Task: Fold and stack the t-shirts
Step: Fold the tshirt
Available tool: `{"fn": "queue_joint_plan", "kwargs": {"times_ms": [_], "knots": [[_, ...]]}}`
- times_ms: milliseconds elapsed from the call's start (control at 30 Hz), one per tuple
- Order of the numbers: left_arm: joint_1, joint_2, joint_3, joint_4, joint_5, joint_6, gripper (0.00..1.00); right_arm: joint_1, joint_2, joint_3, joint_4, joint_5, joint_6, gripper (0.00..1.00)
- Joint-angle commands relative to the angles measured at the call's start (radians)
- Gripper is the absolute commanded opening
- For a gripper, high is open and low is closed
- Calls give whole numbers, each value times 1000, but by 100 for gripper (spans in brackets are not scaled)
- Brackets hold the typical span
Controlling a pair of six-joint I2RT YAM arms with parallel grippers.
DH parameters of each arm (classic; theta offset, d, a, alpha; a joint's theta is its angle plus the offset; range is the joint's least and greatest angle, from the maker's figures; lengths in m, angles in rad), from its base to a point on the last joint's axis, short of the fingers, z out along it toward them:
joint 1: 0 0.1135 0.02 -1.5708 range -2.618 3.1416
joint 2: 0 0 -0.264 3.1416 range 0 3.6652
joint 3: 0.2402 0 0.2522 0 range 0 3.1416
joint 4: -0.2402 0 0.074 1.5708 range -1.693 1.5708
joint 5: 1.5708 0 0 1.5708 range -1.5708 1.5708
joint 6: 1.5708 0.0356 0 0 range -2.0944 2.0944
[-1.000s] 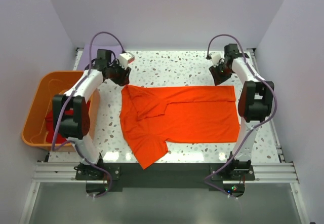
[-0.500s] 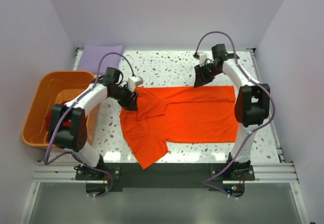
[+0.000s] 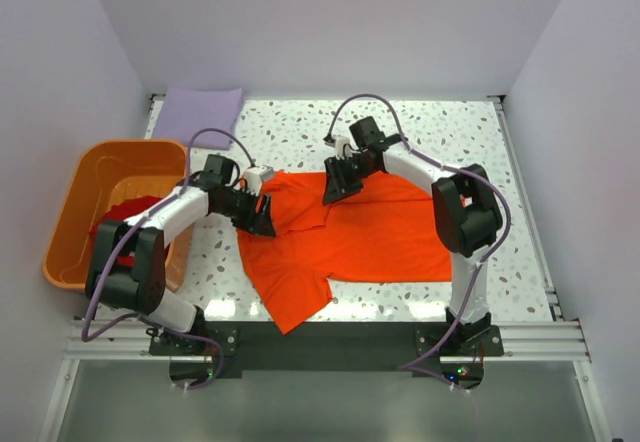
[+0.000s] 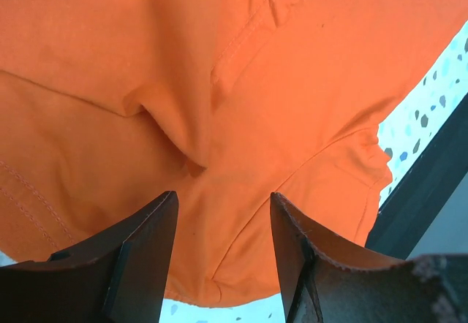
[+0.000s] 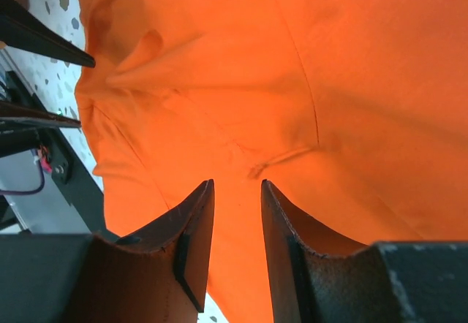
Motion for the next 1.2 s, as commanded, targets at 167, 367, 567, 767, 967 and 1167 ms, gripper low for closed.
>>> {"fn": "queue_joint_plan", "kwargs": {"times_ms": [167, 367, 567, 767, 967, 1167], "knots": [[5, 5, 6, 89, 37, -70, 58, 59, 20, -42, 44, 92, 105, 37], [5, 25, 8, 83, 37, -77, 58, 93, 31, -47, 25, 143, 120, 37], [4, 42, -7, 109, 36, -96, 59, 116, 51, -58, 30, 157, 145, 38], [2, 62, -6, 119, 53, -102, 56, 117, 71, -42, 16, 182, 148, 38], [-9, 77, -7, 135, 59, -105, 50, 117, 74, -35, 8, 185, 144, 21], [-27, 91, 0, 130, 59, -105, 33, 119, 65, -21, 7, 180, 133, 0]]}}
